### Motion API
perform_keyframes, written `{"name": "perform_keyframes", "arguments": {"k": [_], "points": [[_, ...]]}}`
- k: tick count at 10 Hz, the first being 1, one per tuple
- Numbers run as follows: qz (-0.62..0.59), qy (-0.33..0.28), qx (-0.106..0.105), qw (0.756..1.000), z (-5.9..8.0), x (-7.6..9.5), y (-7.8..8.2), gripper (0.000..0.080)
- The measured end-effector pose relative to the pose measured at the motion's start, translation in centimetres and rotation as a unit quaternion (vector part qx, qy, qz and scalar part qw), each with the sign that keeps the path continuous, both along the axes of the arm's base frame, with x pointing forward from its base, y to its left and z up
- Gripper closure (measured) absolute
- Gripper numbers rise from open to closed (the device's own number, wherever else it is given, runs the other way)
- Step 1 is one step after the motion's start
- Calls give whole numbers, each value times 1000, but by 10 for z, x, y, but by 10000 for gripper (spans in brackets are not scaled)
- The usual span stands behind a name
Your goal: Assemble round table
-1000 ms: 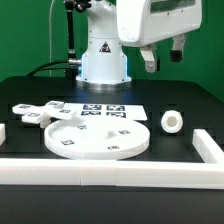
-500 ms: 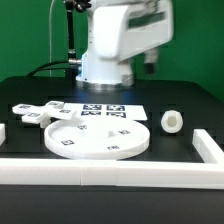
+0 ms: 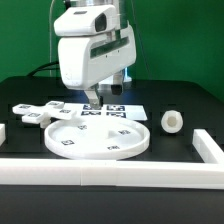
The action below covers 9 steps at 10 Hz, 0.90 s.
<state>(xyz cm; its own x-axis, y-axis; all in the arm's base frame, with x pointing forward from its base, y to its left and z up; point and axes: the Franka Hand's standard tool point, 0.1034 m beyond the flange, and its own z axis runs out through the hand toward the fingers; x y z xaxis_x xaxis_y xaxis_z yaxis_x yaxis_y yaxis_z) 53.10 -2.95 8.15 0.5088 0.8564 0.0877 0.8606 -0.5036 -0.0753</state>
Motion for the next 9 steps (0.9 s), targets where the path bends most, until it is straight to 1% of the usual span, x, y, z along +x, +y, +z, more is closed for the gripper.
{"name": "perform_keyframes", "arguments": {"k": [1,2,3,4,6,7,9], "points": [[0,0,0,1000,0,0,0,150],[11,-2,0,1000,-4,-1,-2,150],[27,-5,0,1000,-18,-5,-8,150],[30,-9,-1,1000,-28,-8,-14,150],[41,-8,-1,999,-46,-15,-23,150],[38,-3,1,999,-53,-18,-26,150],[36,1,2,999,-59,-22,-27,150]]}}
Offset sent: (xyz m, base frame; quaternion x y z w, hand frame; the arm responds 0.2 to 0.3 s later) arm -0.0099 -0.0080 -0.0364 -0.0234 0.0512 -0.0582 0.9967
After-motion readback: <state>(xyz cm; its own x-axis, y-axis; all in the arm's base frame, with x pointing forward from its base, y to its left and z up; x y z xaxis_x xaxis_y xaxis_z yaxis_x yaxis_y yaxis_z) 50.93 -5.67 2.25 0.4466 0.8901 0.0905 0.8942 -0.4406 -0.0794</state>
